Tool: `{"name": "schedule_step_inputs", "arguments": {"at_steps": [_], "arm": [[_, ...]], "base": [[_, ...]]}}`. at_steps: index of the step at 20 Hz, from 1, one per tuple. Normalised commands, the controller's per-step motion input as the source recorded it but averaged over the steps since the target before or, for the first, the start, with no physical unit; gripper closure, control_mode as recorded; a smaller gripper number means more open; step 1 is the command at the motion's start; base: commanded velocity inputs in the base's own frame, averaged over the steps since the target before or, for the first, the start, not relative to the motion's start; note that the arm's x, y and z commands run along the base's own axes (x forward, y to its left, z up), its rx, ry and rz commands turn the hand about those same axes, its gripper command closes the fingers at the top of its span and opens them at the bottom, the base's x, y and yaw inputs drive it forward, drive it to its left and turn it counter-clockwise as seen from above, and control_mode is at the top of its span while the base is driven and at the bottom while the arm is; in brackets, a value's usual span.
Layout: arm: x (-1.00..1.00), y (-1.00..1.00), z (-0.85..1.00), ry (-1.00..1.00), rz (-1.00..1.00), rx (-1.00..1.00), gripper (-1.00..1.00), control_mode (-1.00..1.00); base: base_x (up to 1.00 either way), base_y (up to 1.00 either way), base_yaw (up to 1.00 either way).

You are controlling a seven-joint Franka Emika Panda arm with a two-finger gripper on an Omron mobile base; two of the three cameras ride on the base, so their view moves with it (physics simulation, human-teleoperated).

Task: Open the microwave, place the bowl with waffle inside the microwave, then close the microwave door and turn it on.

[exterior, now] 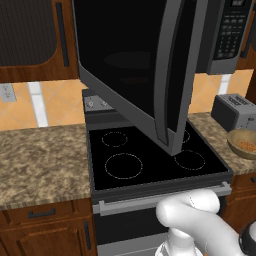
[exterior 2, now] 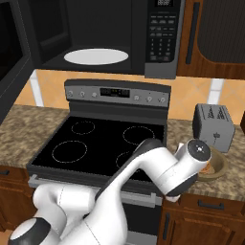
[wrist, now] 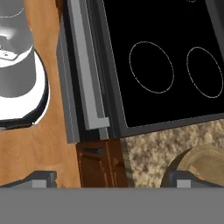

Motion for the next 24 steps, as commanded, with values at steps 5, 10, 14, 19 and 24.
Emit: {"name": "schedule_step_inputs", "arguments": {"at_steps": [5, 10, 14, 19, 24], "arm": [[0.43, -0.15, -0.11, 0.00, -0.13, 0.00, -1.00, -1.00], [0.38, -0.23, -0.10, 0.00, -0.08, 0.00, -1.00, -1.00], [0.37, -0.25, -0.11, 0.00, -0.09, 0.00, -1.00, -1.00], [0.20, -0.16, -0.24, -0.01, -0.08, -0.01, -1.00, -1.00], [0.01, -0.10, -0.37, -0.03, -0.07, -0.01, -1.00, -1.00]], "base": [[0.00, 0.00, 0.00], [0.00, 0.00, 0.00], [0.00, 0.00, 0.00], [0.00, 0.00, 0.00], [0.00, 0.00, 0.00]]}}
